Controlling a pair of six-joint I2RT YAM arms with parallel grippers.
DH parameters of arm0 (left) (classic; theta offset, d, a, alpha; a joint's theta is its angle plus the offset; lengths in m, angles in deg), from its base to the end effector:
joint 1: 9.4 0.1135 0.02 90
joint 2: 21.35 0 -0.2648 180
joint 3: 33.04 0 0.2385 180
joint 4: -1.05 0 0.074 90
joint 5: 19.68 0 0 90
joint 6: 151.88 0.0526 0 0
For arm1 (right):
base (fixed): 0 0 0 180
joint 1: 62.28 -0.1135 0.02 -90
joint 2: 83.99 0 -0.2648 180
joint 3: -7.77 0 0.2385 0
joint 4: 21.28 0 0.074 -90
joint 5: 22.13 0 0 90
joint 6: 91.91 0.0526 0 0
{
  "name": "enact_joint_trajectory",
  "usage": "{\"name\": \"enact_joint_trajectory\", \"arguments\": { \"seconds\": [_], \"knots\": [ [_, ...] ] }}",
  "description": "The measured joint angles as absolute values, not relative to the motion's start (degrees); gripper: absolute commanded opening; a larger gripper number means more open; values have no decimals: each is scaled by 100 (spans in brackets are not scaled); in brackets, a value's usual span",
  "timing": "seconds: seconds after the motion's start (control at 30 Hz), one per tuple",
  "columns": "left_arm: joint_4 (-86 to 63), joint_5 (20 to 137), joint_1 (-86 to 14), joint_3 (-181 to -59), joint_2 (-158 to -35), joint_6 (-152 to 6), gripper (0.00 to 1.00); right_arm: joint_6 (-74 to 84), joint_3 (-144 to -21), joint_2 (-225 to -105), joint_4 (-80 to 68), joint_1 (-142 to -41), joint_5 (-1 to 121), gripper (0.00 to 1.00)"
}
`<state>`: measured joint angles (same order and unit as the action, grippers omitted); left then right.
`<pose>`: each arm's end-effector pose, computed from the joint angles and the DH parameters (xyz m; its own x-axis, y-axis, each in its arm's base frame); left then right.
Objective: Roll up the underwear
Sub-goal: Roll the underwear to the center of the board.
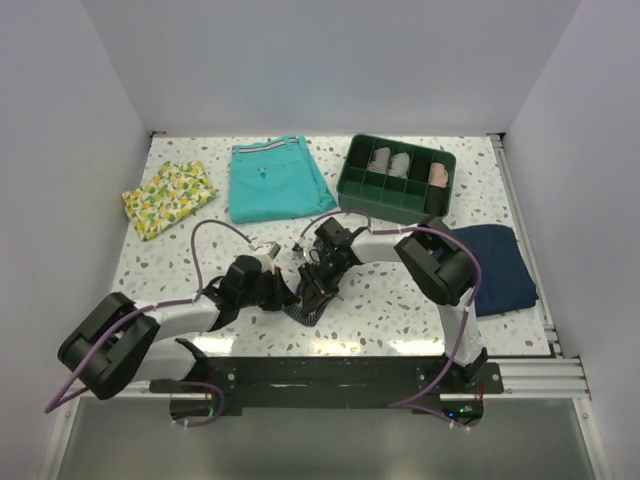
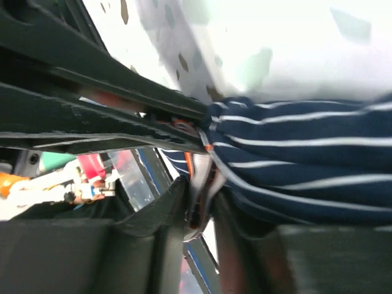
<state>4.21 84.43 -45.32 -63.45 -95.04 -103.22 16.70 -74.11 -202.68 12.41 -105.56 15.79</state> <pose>0.1665 -0.1364 0.1236 -0.8673 -0.1627 -0.4704 0.1958 0.7573 -0.6230 0.2435 0.2863 0.1027 -0.8460 -0.5273 -0.0790 -0.3620 0.4592 0.8113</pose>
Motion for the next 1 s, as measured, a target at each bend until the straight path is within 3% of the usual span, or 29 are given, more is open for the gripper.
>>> {"name": "enact_joint_trajectory", "arguments": {
  "seconds": [0.2,0.47,0.7,1.0],
  "knots": [
    [600,8294,-4832,-6749,-10100,-10386,0,1533,-7055,-19390,1332,-10611,2609,54],
    [670,8185,-5138,-7097,-10492,-10431,0,1111,-6902,-18052,1630,-11050,5266,56],
    [666,8180,-5241,-7254,-10671,-10449,0,813,-6502,-17383,1547,-12386,7258,56],
    [607,8154,-5267,-7307,-10686,-10480,0,813,-6163,-17315,946,-12635,8274,55]
  ]
}}
